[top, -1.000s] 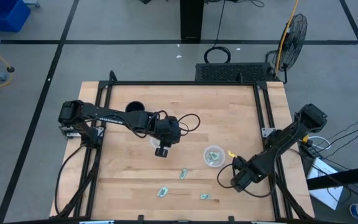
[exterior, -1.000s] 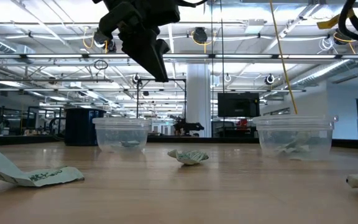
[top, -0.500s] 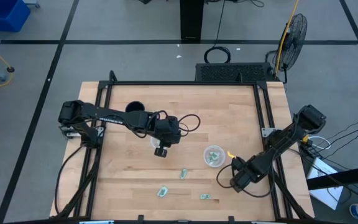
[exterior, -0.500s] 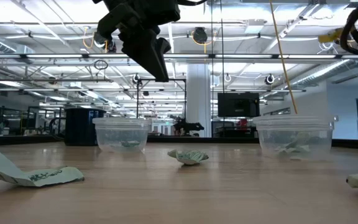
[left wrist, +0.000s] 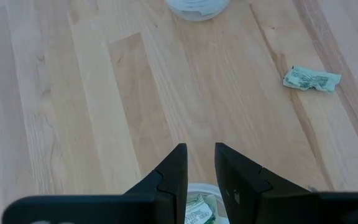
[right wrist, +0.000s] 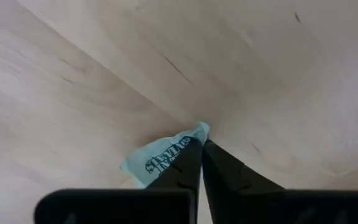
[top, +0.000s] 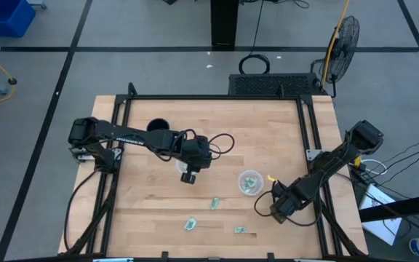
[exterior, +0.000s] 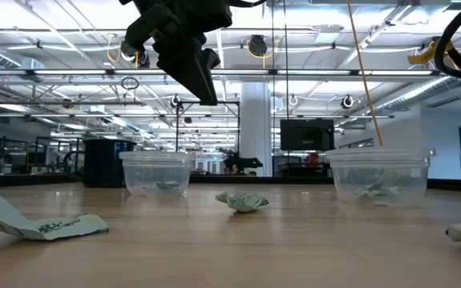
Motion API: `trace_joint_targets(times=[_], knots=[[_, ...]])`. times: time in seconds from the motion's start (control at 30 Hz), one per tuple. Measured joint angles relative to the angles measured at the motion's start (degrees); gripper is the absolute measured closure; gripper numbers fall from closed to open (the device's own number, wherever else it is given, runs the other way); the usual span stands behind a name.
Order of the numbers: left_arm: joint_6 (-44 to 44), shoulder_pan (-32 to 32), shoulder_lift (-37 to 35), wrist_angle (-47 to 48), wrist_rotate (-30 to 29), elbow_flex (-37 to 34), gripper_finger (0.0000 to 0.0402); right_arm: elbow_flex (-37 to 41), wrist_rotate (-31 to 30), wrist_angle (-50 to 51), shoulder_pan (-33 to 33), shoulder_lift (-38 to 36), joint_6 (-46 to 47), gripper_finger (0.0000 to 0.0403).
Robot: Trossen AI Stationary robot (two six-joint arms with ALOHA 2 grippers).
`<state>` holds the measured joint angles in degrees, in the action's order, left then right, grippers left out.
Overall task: Pick and place Stevia / Truvia into bins
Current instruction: Put the green stevia packet into the right transparent container
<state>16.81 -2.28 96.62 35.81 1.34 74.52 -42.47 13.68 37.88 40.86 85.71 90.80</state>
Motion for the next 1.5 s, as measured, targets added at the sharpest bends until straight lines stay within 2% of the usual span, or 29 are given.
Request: trace_joint_targets(times=[0.17, 0.3, 0.47, 0.57, 0.63, 0.83, 1.03, 1.13, 1.27, 1.5], knots=[[0.0, 0.0, 0.0, 0.0, -1.2, 0.0, 0.0314, -0.4, -1.8, 1.2, -1.5, -6.4, -0.4, 0.0401], [0.0, 0.3, 0.0, 0.0, -1.9, 0.0, 0.0314, -1.4, -11.6, 2.4, -2.6, -12.0, -4.0, 0.0402], [0.0, 0.9, 0.0, 0.0, -1.9, 0.0, 0.0314, -1.9, -30.0, 0.6, -5.9, -18.6, -12.6, 0.0402], [0.0, 1.3, 0.0, 0.1, -1.9, 0.0, 0.0314, -1.9, -34.2, -1.9, -9.7, -20.7, -20.6, 0.0402], [0.0, 1.5, 0.0, 0.1, -1.9, 0.0, 0.0314, -1.9, -34.2, -3.0, -12.9, -20.8, -26.8, 0.0402], [-0.2, 1.8, 0.0, 0.5, -2.0, 0.0, 0.0314, -5.3, -26.4, -0.7, -22.9, -17.2, -41.5, 0.0403], [-0.6, 1.8, 0.0, 0.9, -2.0, 0.0, 0.0314, -14.0, -23.8, 6.0, -26.2, -8.4, -52.9, 0.0403], [-0.6, 1.8, 0.0, 1.0, -2.0, 0.0, 0.0314, -16.4, -21.6, 8.3, -26.2, -3.2, -54.8, 0.0403], [-0.6, 1.8, 0.0, 1.3, -1.9, 0.0, 0.0314, -16.6, -18.0, 5.2, -26.2, 1.5, -54.9, 0.0403], [-0.6, 1.8, 0.0, 2.0, -1.9, 0.0, 0.0314, -16.6, -18.0, 5.5, -26.2, 5.0, -57.0, 0.0403]])
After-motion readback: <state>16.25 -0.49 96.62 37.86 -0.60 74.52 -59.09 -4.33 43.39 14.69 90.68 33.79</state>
